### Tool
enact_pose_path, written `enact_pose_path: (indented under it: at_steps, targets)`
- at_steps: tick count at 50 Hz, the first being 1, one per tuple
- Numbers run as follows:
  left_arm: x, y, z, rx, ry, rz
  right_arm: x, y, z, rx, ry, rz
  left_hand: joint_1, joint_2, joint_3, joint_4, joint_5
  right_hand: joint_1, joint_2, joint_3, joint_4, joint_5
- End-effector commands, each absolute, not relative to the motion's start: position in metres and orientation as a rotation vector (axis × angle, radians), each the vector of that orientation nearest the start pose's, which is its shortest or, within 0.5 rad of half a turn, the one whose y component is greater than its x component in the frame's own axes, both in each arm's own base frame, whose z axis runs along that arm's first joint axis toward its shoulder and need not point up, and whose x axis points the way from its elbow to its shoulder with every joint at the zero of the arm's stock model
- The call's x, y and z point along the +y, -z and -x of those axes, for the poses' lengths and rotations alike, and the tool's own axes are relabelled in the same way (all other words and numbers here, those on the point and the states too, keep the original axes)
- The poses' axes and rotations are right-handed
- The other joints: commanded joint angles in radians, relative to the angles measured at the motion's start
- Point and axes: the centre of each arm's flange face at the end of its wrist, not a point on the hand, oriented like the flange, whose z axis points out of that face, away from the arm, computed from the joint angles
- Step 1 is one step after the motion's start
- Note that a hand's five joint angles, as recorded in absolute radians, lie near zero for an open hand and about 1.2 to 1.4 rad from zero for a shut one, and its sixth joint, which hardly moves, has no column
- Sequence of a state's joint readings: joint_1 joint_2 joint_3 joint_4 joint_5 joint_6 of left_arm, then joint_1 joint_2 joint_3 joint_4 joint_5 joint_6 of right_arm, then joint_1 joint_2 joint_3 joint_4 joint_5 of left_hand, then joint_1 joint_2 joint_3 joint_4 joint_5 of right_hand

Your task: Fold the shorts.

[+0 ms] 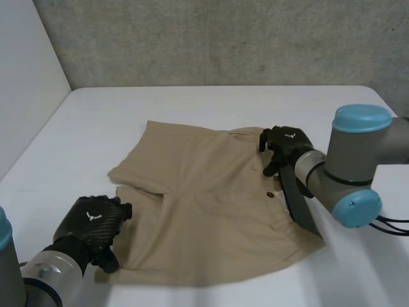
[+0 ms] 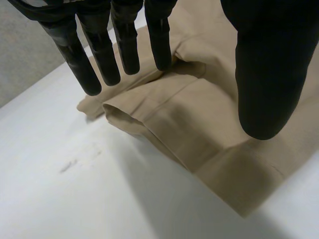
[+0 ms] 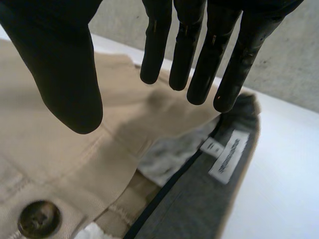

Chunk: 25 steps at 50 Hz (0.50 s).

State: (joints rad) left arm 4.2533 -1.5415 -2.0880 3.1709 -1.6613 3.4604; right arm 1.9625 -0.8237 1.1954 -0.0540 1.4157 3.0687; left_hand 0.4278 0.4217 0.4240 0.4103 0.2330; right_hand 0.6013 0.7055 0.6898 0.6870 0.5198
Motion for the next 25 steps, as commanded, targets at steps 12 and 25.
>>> enact_pose_path:
  at_steps: [12, 25]
  targets:
    - [-0.156, -0.189, 0.206, 2.451, 1.743, -0.867, -0.353, -0.114, -0.293, 2.334, 1.778, 0.773, -0.032, -0.026, -0.028, -0.015, -0.012, 0.795, 0.691, 0.707, 0.709, 0.702]
    - [-0.155, -0.189, 0.205, 2.452, 1.741, -0.866, -0.368, -0.145, -0.268, 2.341, 1.918, 0.833, -0.032, -0.026, -0.028, -0.015, -0.012, 0.795, 0.691, 0.707, 0.709, 0.702]
